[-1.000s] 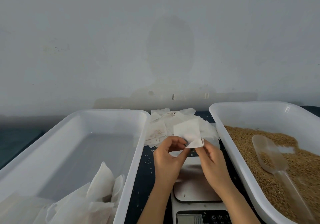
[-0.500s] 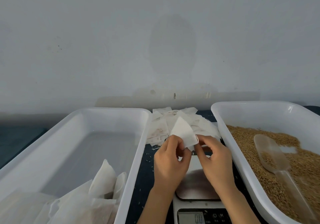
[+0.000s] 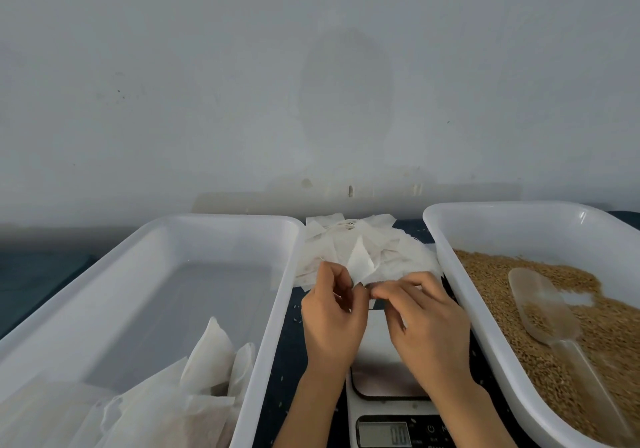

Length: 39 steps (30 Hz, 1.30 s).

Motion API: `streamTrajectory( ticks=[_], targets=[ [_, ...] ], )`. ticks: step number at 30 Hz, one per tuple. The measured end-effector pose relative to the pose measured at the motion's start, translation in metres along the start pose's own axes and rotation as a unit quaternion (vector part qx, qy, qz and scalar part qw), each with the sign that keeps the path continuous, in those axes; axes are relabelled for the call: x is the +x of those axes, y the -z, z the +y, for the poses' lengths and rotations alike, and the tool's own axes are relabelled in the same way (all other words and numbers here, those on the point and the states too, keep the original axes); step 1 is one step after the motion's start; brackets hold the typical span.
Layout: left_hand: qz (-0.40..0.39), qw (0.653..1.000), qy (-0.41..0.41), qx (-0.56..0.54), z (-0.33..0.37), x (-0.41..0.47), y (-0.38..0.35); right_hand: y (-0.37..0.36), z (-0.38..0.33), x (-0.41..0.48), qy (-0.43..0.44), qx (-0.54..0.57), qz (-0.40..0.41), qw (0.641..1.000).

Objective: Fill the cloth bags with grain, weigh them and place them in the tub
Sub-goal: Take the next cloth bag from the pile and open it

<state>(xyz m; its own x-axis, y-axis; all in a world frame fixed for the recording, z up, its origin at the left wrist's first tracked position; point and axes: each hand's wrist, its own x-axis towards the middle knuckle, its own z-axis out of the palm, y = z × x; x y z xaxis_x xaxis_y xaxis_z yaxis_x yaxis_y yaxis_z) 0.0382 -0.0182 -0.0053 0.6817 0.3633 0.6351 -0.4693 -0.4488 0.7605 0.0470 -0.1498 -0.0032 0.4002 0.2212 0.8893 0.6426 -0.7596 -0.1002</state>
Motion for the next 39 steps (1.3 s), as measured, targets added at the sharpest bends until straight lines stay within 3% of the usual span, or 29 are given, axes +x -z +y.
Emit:
streamTrajectory(
  ticks=[12, 19, 23, 25, 27, 33, 39],
  targets=[
    [-0.047, 0.998, 0.023, -0.025, 0.0, 0.001, 0.003, 0.003, 0.003, -0.004, -0.028, 0.034, -0.157, 0.987],
    [-0.084, 0.996, -0.006, -0.017, 0.003, 0.005, 0.008, 0.004, 0.005, -0.002, -0.053, 0.059, -0.121, 0.989],
    [-0.213, 0.975, 0.024, -0.058, 0.003, 0.01, 0.019, 0.003, 0.007, -0.004, -0.109, 0.137, -0.106, 0.979],
    [-0.307, 0.95, 0.051, -0.036, 0.001, 0.009, 0.023, 0.002, 0.009, -0.004, -0.168, 0.194, -0.093, 0.962],
    [-0.346, 0.937, 0.048, -0.003, 0.0, 0.007, 0.021, 0.002, 0.011, -0.005, -0.199, 0.228, -0.085, 0.949],
    [-0.297, 0.952, 0.05, 0.057, 0.0, 0.008, 0.02, 0.004, 0.008, -0.004, -0.144, 0.238, -0.11, 0.954],
    [-0.274, 0.957, 0.058, 0.072, -0.003, 0.011, 0.022, 0.007, 0.001, -0.001, -0.146, 0.239, -0.132, 0.951]
  ],
)
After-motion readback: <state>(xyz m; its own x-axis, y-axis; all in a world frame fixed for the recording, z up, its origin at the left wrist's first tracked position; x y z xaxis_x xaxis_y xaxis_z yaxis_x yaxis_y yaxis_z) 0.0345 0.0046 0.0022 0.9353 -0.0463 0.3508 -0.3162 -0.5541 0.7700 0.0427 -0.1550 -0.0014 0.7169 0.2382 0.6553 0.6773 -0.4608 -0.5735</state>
